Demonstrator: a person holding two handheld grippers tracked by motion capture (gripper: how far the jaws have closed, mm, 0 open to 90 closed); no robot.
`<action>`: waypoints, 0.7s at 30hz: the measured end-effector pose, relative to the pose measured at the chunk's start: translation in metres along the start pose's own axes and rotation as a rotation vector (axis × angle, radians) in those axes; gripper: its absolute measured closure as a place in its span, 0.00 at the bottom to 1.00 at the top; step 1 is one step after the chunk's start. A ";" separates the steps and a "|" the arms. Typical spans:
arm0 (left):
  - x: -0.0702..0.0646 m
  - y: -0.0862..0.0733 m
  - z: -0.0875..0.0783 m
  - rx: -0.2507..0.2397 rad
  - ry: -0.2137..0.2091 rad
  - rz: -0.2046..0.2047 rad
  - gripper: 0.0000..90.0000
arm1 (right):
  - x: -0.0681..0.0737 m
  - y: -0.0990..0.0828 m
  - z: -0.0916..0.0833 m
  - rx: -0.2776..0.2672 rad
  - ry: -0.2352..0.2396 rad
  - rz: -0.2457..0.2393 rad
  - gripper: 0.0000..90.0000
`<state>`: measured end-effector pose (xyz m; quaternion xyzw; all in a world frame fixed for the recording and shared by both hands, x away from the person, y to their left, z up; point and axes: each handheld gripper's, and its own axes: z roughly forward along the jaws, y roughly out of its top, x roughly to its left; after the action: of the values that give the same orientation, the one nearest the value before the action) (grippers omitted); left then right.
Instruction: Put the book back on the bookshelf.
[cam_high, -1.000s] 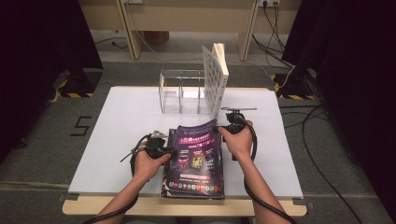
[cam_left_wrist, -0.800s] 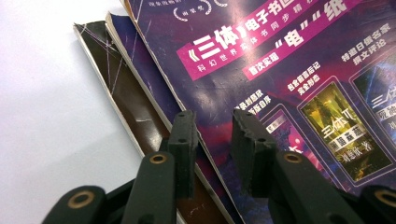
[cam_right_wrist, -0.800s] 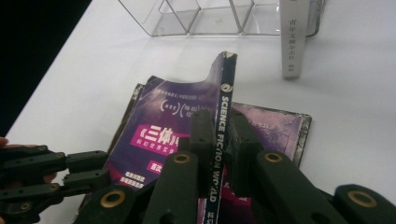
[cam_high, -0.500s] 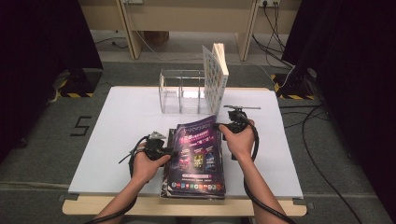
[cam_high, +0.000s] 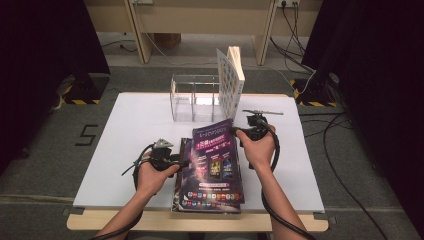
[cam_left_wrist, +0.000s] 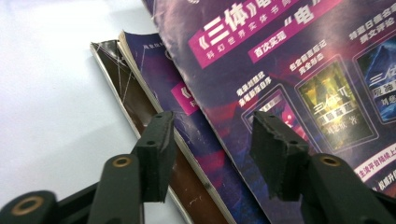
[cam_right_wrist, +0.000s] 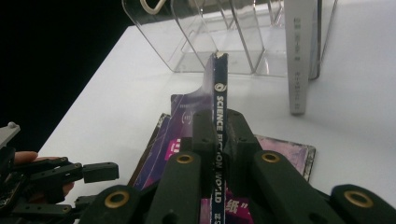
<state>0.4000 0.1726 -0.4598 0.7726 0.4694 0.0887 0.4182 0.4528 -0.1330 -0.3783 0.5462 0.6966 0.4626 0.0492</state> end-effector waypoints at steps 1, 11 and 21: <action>0.000 0.000 0.000 -0.002 0.002 -0.001 0.52 | 0.001 0.001 -0.001 -0.005 -0.002 -0.002 0.94; -0.001 0.003 -0.002 -0.025 -0.006 -0.011 0.51 | 0.014 0.008 -0.011 -0.056 -0.017 -0.041 0.94; -0.002 0.004 -0.002 -0.019 -0.008 -0.006 0.50 | 0.023 0.013 -0.016 -0.104 -0.030 -0.068 0.94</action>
<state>0.4007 0.1714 -0.4557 0.7674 0.4693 0.0887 0.4277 0.4438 -0.1246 -0.3504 0.5257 0.6890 0.4880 0.1039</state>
